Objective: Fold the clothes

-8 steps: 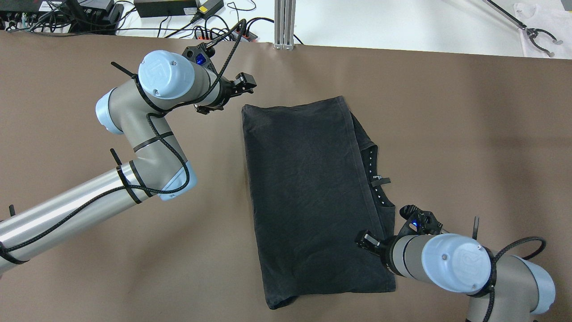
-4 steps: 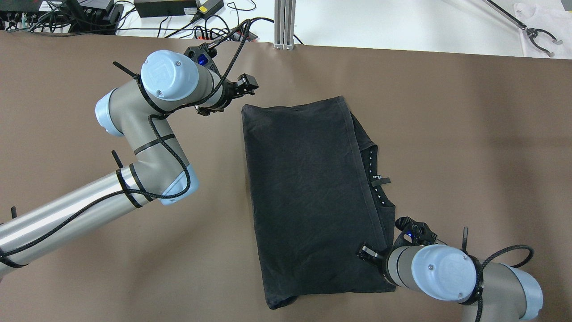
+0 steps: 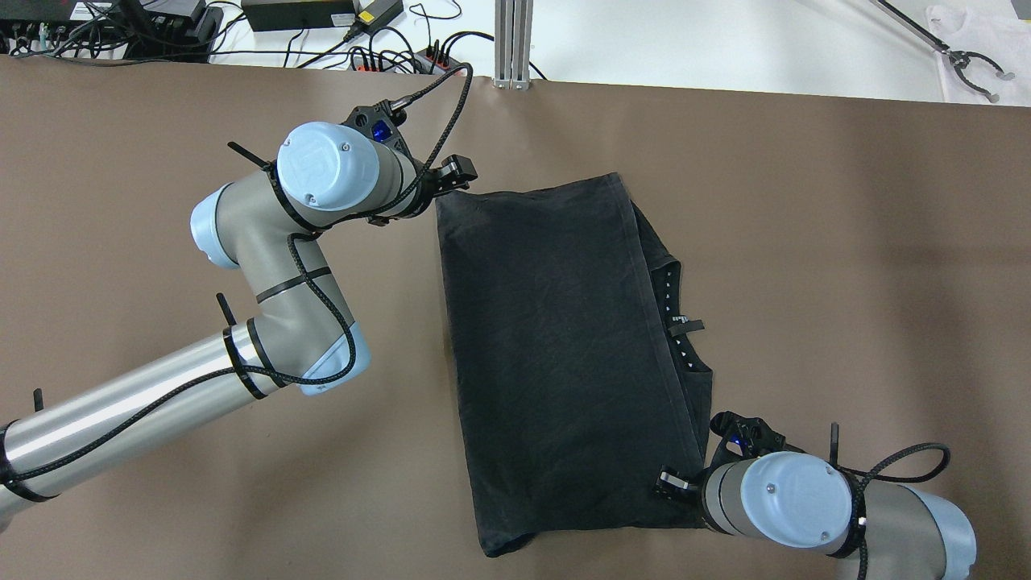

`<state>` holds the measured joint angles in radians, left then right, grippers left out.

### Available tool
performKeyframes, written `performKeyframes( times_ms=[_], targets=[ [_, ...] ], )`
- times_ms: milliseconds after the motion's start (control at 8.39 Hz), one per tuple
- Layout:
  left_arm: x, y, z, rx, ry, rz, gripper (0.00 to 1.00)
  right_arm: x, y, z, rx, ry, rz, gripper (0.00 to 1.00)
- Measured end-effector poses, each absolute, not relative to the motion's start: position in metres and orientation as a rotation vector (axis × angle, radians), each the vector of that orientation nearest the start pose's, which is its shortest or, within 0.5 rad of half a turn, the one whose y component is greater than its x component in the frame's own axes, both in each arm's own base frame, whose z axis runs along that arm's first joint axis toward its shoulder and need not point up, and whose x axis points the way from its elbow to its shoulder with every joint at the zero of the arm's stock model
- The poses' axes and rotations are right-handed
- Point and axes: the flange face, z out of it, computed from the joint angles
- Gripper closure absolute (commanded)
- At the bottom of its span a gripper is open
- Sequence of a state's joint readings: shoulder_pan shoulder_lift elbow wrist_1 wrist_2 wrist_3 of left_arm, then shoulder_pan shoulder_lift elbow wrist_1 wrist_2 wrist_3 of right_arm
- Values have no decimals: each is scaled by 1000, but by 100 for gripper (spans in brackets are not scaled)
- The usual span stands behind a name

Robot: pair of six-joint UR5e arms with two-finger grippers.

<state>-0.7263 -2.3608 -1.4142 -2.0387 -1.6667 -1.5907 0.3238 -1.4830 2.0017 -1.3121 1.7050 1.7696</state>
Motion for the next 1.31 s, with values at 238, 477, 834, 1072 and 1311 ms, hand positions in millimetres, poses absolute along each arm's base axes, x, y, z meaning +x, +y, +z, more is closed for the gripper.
performKeyframes(
  times_ms=[238,477,834,1072,1311],
  targets=[
    [480,-592,185,308,1081,-616,0,-453,-278,394,-82,-784,440,57],
    [480,-591,185,308,1081,-616,0,-455,-278,398,-83,-776,440,68],
    [482,-590,185,317,1078,-619,0,-456,-278,399,-83,-775,440,80],
    [483,-589,184,321,1078,-620,0,-453,-279,390,-81,-791,440,90],
    [485,-585,183,318,1083,-618,0,-450,-279,378,-80,-817,447,100]
  ],
)
